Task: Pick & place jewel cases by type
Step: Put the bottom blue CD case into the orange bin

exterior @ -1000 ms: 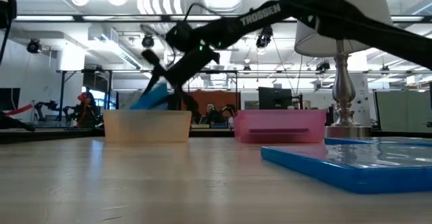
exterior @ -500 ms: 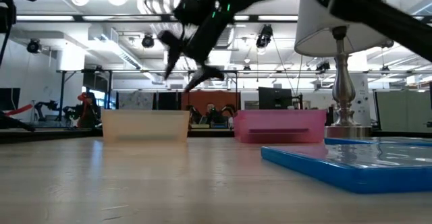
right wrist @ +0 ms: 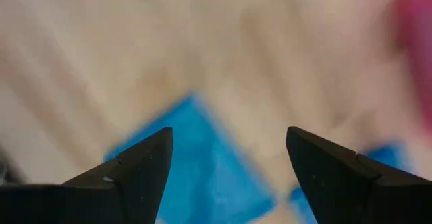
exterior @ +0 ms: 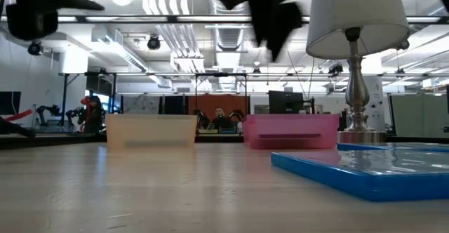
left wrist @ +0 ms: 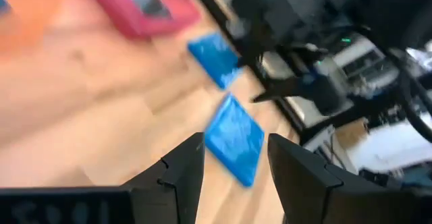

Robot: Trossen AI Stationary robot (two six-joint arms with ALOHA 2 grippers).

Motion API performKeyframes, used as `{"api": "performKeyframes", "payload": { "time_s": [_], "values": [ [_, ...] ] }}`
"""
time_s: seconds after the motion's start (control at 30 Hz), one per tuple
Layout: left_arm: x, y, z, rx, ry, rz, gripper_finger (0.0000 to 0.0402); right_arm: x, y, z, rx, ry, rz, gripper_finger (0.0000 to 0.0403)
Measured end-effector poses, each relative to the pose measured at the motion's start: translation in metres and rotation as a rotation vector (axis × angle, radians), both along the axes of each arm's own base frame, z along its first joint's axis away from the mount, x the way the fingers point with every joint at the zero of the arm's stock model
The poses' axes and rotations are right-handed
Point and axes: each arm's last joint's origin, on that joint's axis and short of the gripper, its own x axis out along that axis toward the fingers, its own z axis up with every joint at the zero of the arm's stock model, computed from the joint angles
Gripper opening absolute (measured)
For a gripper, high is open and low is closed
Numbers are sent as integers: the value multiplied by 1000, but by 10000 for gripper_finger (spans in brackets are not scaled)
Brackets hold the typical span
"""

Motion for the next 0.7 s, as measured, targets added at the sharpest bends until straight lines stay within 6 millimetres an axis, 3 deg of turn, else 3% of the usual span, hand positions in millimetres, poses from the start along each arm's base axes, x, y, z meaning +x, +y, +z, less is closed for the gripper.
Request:
{"api": "performKeyframes", "payload": {
  "time_s": [0.13, 0.27, 0.47, 0.7],
  "values": [
    [26, -12, -17, -51, 51, -67, 147, -39, 41, -30, -6, 80, -90, 281],
    [50, -22, -26, -87, 131, -153, 147, -91, 63, -27, 24, 1, -290, 281],
    [91, -30, -31, -59, 245, -302, 147, -152, 69, -52, 122, -154, -624, 281],
    [139, -23, -37, -89, 328, -450, 147, -195, 82, -108, 212, -161, -784, 281]
  ]
}}
